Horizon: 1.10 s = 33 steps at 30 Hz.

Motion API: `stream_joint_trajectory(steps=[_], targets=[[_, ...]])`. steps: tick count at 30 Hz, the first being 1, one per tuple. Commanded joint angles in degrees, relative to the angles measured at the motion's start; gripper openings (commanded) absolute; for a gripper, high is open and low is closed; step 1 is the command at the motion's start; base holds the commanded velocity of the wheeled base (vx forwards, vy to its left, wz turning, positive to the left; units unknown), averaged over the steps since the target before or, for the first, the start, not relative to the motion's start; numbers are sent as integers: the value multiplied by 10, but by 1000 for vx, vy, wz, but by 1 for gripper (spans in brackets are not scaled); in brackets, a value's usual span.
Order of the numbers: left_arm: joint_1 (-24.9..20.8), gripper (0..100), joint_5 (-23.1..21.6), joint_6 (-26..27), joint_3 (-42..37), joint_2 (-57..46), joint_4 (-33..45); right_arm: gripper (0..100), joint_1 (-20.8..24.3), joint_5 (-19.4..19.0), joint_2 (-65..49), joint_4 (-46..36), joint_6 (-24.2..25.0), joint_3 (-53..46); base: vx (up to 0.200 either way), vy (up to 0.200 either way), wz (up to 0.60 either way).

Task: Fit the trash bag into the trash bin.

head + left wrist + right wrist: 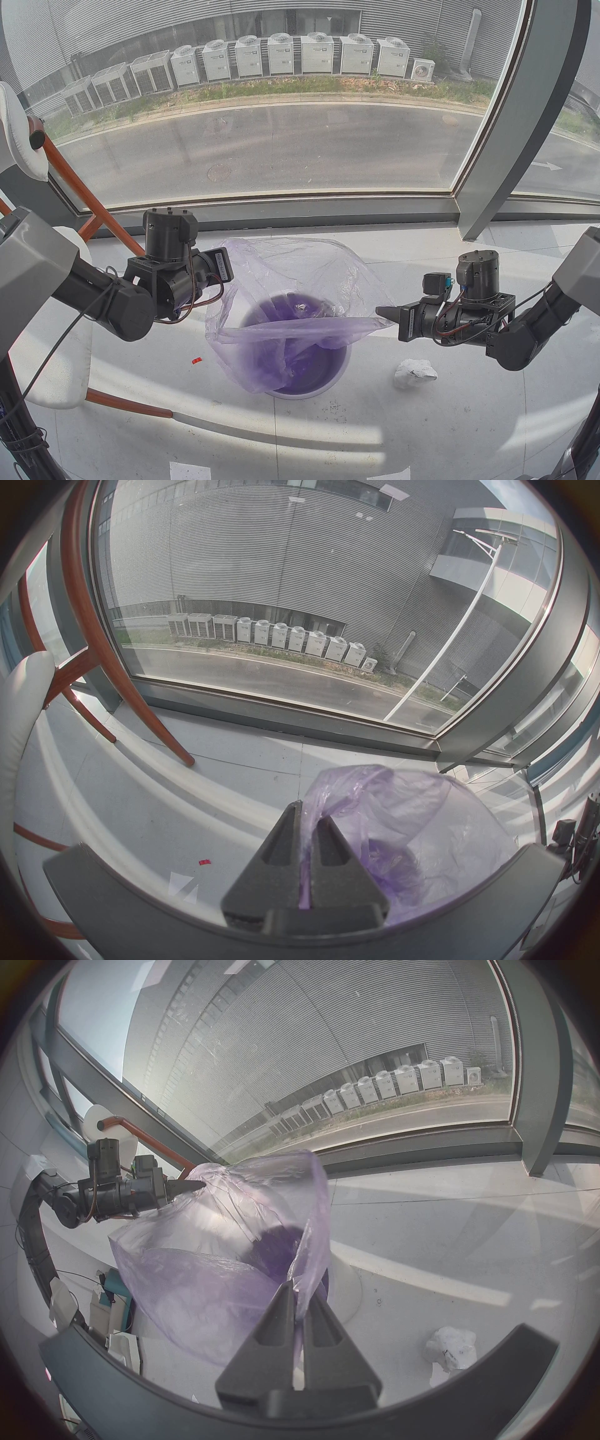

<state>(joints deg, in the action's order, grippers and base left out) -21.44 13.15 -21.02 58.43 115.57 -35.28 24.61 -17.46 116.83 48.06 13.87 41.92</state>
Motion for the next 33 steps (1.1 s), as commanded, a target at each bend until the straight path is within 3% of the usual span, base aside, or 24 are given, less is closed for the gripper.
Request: stream_joint_trajectory(steps=[1, 10, 15, 21, 27, 33], targets=[[5, 0, 0, 4, -73, 12, -41, 0, 0, -6, 58, 29, -1, -19, 0, 0, 0], [-12, 0, -2, 31, -173, 99, -250, 0, -6, -18, 118, 69, -14, -42, 0, 0, 0], [-5, 0, -26, 80, -220, 109, -279, 0, -2, -18, 154, 143, -16, -79, 0, 0, 0], [-4, 0, -30, 89, -205, 149, -348, 0, -10, -19, 190, 201, -11, -76, 0, 0, 0], [-4, 0, -31, 92, -174, 150, -320, 0, -19, -20, 189, 196, -6, -46, 0, 0, 0], [20, 0, -31, 92, -62, 148, -220, 0, -46, -21, 205, 182, 11, 18, 0, 0, 0]])
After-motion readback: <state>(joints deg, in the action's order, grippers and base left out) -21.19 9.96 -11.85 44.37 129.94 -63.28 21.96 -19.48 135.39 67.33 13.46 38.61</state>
